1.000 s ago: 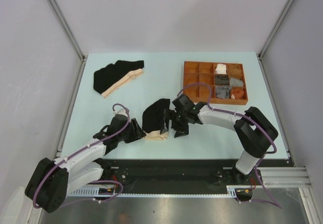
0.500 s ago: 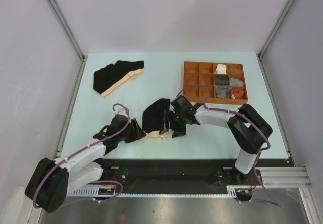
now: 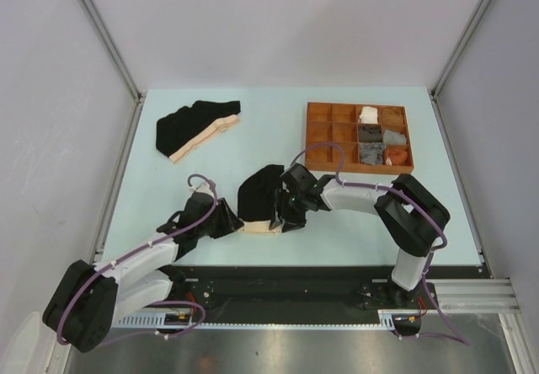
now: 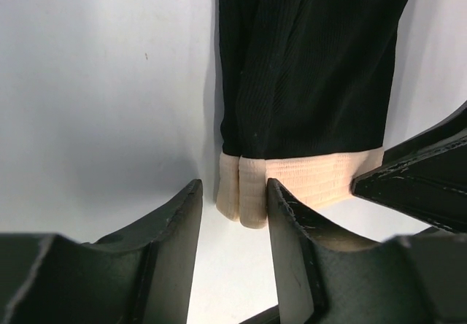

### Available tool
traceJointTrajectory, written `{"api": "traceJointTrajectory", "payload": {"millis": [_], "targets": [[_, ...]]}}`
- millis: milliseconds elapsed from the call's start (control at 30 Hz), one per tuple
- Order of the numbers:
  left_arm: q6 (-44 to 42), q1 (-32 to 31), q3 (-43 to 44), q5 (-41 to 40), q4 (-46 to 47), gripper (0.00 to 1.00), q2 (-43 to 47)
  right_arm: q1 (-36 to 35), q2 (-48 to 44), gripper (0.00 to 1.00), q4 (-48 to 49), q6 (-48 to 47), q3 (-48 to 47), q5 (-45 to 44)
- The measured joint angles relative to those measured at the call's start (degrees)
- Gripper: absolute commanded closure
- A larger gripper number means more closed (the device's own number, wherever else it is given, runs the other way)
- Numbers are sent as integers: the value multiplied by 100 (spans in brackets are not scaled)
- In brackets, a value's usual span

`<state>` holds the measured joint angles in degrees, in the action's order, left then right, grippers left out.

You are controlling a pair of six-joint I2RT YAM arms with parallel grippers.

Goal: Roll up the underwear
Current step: Fold the underwear at the center of the board.

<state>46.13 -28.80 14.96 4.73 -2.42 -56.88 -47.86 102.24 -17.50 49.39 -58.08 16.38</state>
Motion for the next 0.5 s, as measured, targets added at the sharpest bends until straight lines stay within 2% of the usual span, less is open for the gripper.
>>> {"api": "traceJointTrajectory", "payload": {"millis": [167, 300, 500], "targets": [[37, 0, -81, 4, 264, 57, -66, -31, 72, 63, 7, -4, -20, -31], [39, 0, -155, -4, 463, 58, -90, -61, 155, 76, 24, -13, -66, -37], [48, 0, -238, -28, 734, 62, -162, -81, 223, 78, 48, -9, -98, -42]]}}
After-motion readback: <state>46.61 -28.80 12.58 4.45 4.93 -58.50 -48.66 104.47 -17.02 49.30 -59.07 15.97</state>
